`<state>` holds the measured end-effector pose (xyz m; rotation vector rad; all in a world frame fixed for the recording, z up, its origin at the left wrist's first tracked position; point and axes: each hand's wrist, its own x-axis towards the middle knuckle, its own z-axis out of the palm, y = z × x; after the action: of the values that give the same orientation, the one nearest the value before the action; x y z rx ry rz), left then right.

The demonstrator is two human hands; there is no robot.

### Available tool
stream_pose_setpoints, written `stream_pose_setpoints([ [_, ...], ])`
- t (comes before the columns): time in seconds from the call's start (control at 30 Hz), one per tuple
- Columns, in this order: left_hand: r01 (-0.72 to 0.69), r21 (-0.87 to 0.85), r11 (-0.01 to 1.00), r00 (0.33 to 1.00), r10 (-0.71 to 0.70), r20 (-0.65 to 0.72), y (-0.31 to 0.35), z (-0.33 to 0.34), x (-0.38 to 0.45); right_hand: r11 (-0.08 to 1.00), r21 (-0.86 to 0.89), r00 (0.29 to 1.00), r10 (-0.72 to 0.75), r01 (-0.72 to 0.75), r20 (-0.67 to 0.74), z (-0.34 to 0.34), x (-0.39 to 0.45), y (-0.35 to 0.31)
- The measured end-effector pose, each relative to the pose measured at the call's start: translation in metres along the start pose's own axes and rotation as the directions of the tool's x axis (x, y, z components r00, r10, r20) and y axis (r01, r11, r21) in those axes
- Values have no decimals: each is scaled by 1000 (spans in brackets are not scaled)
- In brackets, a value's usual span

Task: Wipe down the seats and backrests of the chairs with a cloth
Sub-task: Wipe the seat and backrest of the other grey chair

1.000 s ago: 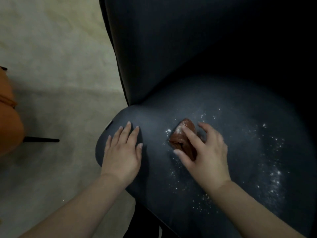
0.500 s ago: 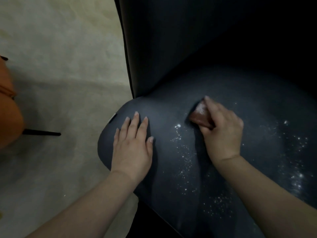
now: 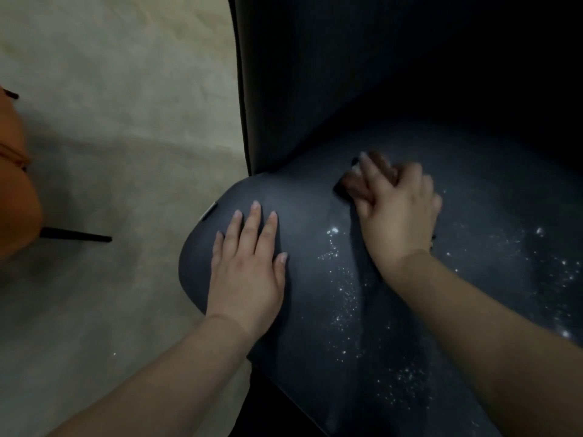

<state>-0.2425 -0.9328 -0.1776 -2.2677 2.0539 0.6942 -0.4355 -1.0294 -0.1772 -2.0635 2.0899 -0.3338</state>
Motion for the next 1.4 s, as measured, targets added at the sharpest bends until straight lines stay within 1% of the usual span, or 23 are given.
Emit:
stream_pose_setpoints([
  [0.1, 4, 20, 1000, 1000, -4, -1, 1, 1, -1, 979, -26, 976, -201, 204, 86, -9, -52, 14],
  [0.17, -4, 24, 1000, 1000, 4, -3, 1, 1, 0, 972, -57, 971, -225, 230, 83, -16, -65, 33],
  [0.23, -11, 23, 1000, 1000, 11, -3, 0, 1, 0, 983, -92, 988, -156, 157, 23, -16, -44, 42],
  [0.3, -12, 26, 1000, 1000, 12, -5, 0, 1, 0, 999, -53, 1000, -2, 1, -25, -11, -7, 34],
  [0.37, -12, 29, 1000, 1000, 12, -4, 0, 2, 0, 998, 3, 998, 57, -57, 8, -4, 12, 13],
  [0.43, -22, 35, 999, 1000, 22, 3, 0, 2, 0, 997, 28, 996, -71, 69, 56, -2, -6, -7],
  [0.5, -41, 53, 998, 999, 41, 13, 0, 1, 0, 975, 16, 967, -220, 219, 126, -4, -50, -11],
  [0.53, -49, 60, 997, 999, 48, 16, -1, 1, 0, 968, 8, 958, -251, 252, 142, -8, -69, -6],
  [0.6, -61, 71, 996, 998, 60, 24, -2, 0, 0, 968, -10, 959, -245, 249, 139, -13, -81, 10],
  [0.67, -74, 88, 993, 997, 72, 28, -4, 0, 1, 985, -51, 983, -159, 164, 96, -12, -58, 15],
  [0.73, -78, 89, 993, 997, 76, 25, -5, 1, 1, 998, -51, 1000, 28, -28, 12, -3, -22, 7],
  [0.8, -76, 79, 994, 997, 76, 11, -5, 3, -1, 976, -3, 976, 216, -216, -13, 5, 2, -10],
  [0.83, -76, 74, 994, 997, 75, 9, -4, 4, -1, 976, 7, 976, 220, -220, -1, 6, 2, -19],
  [0.9, -80, 75, 994, 997, 78, 17, -3, 4, -4, 999, -12, 998, 45, -44, 48, 5, -29, -30],
  [0.97, -92, 91, 992, 996, 90, 25, -5, 3, -7, 986, -17, 978, -165, 168, 125, -3, -77, -26],
  [1.03, -106, 95, 990, 994, 104, 25, -8, 2, -11, 966, -21, 954, -250, 257, 164, -13, -103, -2],
  [1.1, -111, 102, 989, 994, 109, 25, -9, 2, -16, 975, -70, 971, -203, 213, 124, -16, -93, 22],
  [1.17, -105, 104, 989, 994, 103, 17, -10, 4, -19, 997, -77, 999, -29, 32, 36, -13, -66, 28],
  [1.2, -97, 96, 991, 995, 96, 11, -9, 5, -21, 997, -50, 998, 66, -65, 22, -11, -56, 25],
  [1.23, -87, 91, 992, 996, 87, 7, -8, 7, -24, 994, -23, 994, 111, -111, 16, -8, -53, 17],
  [1.27, -79, 87, 993, 997, 79, 0, -7, 8, -26, 995, 5, 995, 99, -99, 27, -7, -57, 8],
  [1.3, -71, 83, 994, 997, 71, -8, -6, 10, -29, 999, 18, 998, 28, -29, 52, -6, -67, -1],
  [1.4, -51, 81, 995, 999, 52, -8, -7, 12, -41, 967, 6, 954, -251, 254, 164, -9, -121, -9],
])
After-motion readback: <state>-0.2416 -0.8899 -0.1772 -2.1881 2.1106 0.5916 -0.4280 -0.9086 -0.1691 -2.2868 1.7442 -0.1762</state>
